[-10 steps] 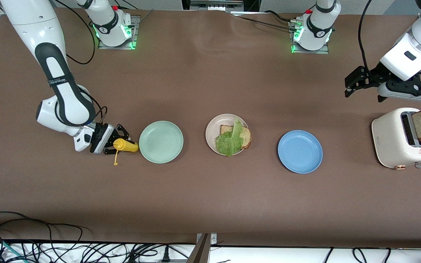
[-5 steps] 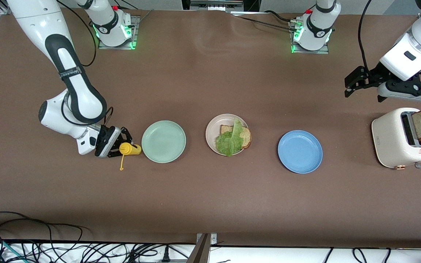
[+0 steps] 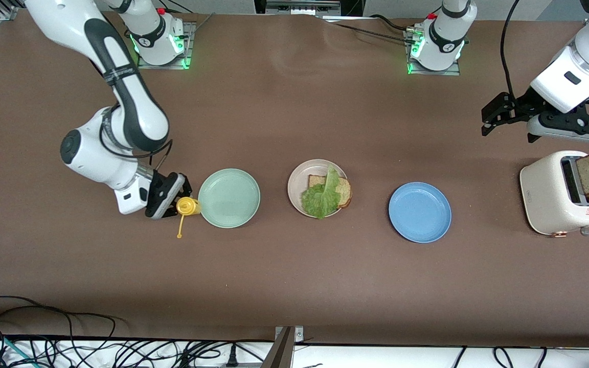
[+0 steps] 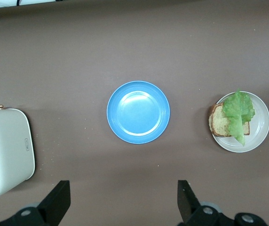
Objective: Make sandwich on beige plate with both arms
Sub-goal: 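Lift the yellow bottle and carry it over the sandwich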
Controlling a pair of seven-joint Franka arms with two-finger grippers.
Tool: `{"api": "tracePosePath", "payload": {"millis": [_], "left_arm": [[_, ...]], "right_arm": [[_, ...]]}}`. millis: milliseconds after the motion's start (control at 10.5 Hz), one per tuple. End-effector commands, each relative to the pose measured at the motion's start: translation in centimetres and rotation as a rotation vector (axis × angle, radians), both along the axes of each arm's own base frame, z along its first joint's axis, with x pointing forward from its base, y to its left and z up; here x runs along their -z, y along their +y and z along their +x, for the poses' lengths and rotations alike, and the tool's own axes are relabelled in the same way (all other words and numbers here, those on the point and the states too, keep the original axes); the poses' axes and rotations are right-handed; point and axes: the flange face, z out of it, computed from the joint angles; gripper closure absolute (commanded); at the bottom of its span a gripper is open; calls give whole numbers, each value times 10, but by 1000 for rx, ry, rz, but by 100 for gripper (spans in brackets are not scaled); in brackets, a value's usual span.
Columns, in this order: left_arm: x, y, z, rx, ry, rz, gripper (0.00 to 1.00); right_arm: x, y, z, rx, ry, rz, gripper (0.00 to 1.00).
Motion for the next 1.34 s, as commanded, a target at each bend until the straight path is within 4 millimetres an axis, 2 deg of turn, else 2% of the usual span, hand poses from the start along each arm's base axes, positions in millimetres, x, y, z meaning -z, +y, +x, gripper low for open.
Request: {"api": "tracePosePath", "payload": {"millis": [0,381,858,954,1240], "left_arm": [[-3,-1,-1,-11,8,-24,0],[-2,-1,-1,-11,10,-24,0],[-4,-2,-1,-9,6,-25,0],[-4,0,-2,-11,8,-24,0],[-3,-2,-2,-9,9,-23,0]], "right_arm": [[-25,35,-1,30,4,-74,100],[-66,105,-5,133,51,-191,100],[-61,180,-25,169,35,-275,100],[-57,199,-34,176,30,-311,100],[-66,262,-47,189,36,-386,100]]}}
